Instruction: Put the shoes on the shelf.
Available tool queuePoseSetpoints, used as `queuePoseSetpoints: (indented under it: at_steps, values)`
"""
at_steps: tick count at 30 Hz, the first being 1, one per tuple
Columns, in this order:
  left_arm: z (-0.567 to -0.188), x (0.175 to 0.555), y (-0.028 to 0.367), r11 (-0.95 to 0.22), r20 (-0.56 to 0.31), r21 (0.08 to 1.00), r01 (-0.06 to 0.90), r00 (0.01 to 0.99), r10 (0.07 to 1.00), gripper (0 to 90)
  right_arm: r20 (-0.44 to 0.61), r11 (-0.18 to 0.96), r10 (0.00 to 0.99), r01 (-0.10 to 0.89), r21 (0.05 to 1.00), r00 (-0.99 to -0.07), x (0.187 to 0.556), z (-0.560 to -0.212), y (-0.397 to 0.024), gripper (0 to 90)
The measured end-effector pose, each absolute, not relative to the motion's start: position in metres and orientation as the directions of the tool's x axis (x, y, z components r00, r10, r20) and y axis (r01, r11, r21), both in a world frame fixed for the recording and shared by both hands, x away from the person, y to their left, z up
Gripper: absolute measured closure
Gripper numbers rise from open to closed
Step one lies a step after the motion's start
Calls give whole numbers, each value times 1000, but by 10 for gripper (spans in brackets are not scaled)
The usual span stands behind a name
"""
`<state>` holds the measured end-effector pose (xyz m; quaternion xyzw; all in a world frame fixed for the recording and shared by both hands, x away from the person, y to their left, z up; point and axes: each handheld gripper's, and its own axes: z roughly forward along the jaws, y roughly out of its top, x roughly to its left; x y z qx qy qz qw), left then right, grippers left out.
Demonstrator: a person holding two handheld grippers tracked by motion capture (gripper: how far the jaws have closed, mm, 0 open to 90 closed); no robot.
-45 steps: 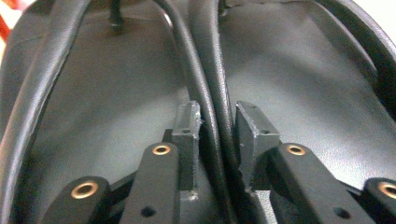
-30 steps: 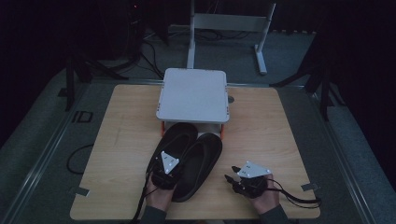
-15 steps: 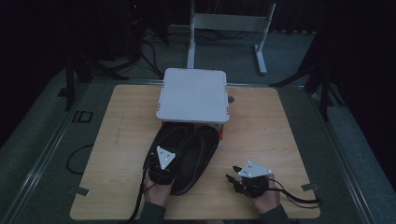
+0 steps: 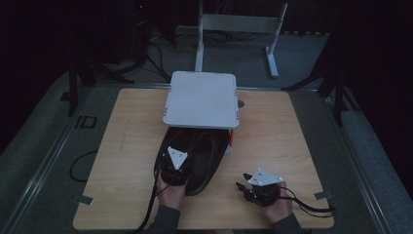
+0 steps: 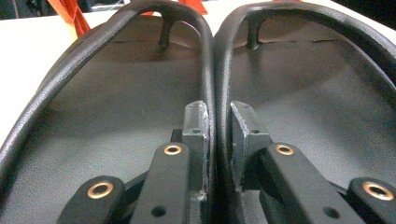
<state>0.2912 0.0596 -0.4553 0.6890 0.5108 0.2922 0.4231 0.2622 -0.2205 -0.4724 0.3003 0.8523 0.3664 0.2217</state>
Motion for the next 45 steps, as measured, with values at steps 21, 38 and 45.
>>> queuePoseSetpoints:
  at_steps: [21, 38, 45]
  values:
    - [-464, 315, 30, -41, -56, 892, 451, 199, 978, 778, -162, 556, 676, 353, 753, -719, 262, -473, -223, 569]
    - [-463, 333, 6, -14, -45, 896, 444, 124, 991, 775, -164, 556, 675, 350, 754, -719, 262, -473, -223, 569]
    - [-457, 348, 3, -17, -28, 900, 436, 97, 995, 774, -161, 557, 674, 353, 752, -721, 262, -474, -222, 568]
